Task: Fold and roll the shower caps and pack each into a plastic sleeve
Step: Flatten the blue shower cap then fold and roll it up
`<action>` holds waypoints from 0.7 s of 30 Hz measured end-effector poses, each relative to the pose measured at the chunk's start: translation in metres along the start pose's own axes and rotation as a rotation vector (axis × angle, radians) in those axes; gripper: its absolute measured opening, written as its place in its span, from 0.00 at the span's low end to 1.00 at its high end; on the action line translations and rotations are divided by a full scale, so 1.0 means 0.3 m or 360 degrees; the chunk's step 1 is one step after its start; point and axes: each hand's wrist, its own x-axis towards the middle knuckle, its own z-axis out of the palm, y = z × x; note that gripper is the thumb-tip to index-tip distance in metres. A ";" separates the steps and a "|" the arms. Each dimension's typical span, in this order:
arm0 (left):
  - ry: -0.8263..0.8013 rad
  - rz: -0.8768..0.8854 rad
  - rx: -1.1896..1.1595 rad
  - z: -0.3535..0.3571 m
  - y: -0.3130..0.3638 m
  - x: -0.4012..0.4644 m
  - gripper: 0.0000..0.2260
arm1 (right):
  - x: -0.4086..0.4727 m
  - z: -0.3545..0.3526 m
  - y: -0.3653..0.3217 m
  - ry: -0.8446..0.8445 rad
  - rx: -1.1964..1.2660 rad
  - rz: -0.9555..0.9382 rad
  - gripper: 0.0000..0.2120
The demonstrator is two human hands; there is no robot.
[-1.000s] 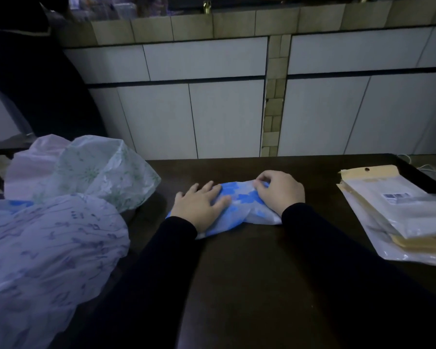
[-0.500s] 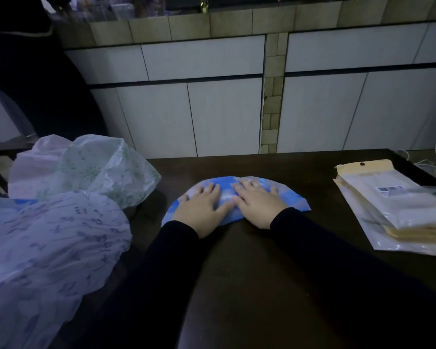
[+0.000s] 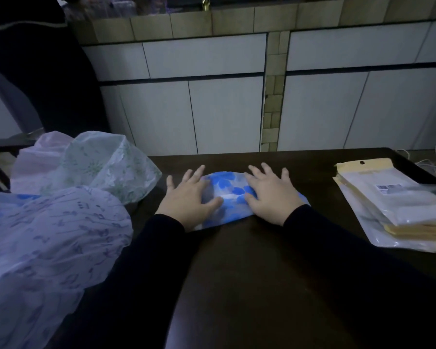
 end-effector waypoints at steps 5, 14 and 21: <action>-0.0259 -0.0074 -0.0062 0.055 0.024 0.027 0.30 | 0.013 0.060 -0.092 -0.0239 0.0229 0.0142 0.28; 0.0339 -0.0071 -0.0053 0.002 -0.011 -0.001 0.14 | 0.093 0.020 0.109 -0.0149 0.0285 -0.0474 0.23; 0.0015 0.0215 -0.0427 0.062 0.005 0.012 0.22 | -0.016 0.037 -0.028 0.0346 0.0320 -0.0107 0.20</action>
